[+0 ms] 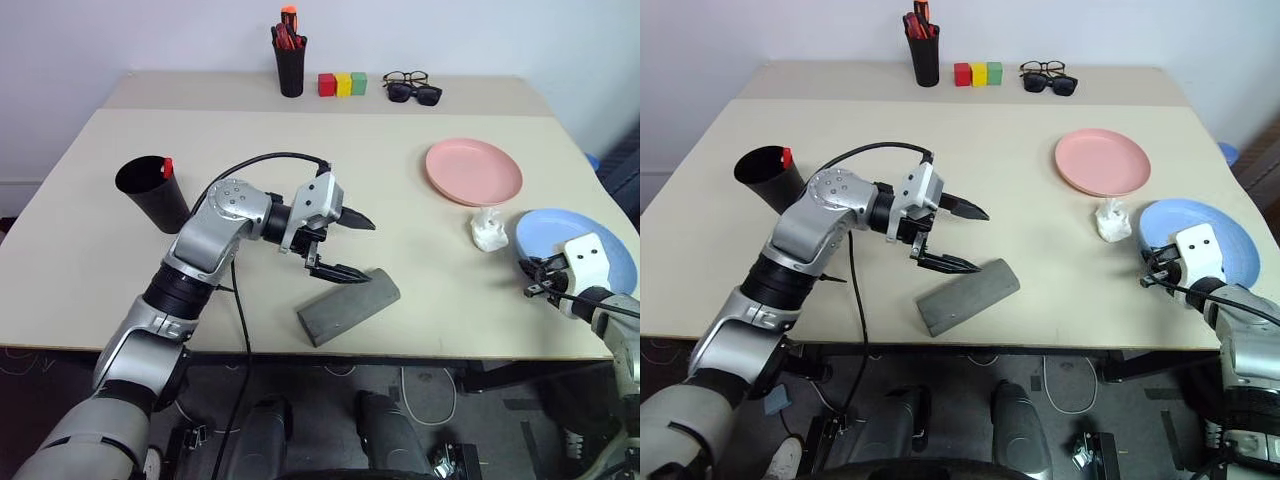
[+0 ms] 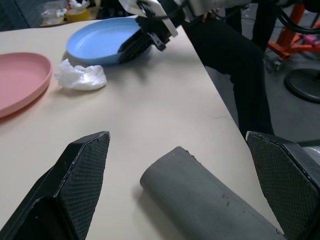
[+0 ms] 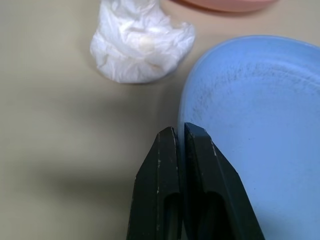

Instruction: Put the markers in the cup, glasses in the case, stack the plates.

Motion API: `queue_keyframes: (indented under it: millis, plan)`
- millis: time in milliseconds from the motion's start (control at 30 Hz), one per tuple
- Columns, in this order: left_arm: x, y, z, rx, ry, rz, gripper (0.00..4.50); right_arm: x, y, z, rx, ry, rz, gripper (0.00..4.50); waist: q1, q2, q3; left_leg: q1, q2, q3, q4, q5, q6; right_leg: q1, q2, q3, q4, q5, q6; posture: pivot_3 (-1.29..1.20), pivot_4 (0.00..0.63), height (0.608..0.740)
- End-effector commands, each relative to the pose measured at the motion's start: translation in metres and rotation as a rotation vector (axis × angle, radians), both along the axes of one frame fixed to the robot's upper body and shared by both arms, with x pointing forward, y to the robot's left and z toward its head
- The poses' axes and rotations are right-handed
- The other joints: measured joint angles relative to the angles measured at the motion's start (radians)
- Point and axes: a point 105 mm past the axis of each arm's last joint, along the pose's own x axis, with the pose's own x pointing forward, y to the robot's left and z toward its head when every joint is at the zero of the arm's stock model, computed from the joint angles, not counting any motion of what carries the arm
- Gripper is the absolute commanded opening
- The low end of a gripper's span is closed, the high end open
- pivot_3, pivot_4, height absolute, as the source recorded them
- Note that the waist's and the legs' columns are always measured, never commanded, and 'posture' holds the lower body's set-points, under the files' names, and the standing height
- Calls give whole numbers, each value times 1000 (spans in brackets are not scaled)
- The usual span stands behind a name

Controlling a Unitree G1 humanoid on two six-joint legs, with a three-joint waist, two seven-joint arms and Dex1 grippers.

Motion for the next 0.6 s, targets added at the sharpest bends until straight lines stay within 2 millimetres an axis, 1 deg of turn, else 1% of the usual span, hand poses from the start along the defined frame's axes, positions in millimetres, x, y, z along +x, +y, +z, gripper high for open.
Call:
queue_keyframes:
  millis: [33, 133, 233, 367, 467, 600]
  plan:
    - [-3, 1, 13, -41, -31, 5, 4500, 4, -1, 11, -48, -36, 10, 51, 0, 0, 0, 0, 0, 0, 0, 0, 0, 0, 0, 0, 0, 0, 0, 0, 150, 740]
    - [-2, 2, 14, -48, -25, 18, 4500, 10, 6, 31, -127, -127, 54, 51, -1, 0, 0, 0, 0, 0, 0, 0, 0, 1, 0, 0, 0, 0, 0, 0, 150, 740]
    - [-2, 1, 14, -55, -21, 31, 4500, 19, 14, 53, -137, -211, 84, 51, -7, 0, 0, 0, 0, 0, 0, 0, 0, 1, 0, 0, 0, 0, 1, 0, 150, 740]
    - [-2, 1, 15, -67, -14, 48, 4500, 38, 31, 85, -146, -308, 146, 51, -23, 1, 0, 0, 0, 0, 0, 0, 0, 1, 0, 0, 0, 1, 2, 0, 150, 740]
    - [0, 2, 15, -77, -11, 70, 4500, 54, 41, 98, -155, -343, 184, 51, -25, 1, 0, 1, 0, 0, 0, 0, 0, 1, 0, 0, 0, 2, 3, 0, 150, 740]
    - [2, 5, 15, -94, -6, 110, 4500, 84, 54, 106, -174, -359, 236, 51, -24, 1, 0, 1, 0, 0, 0, 0, 0, 1, 0, 0, 0, 2, 3, 0, 150, 740]
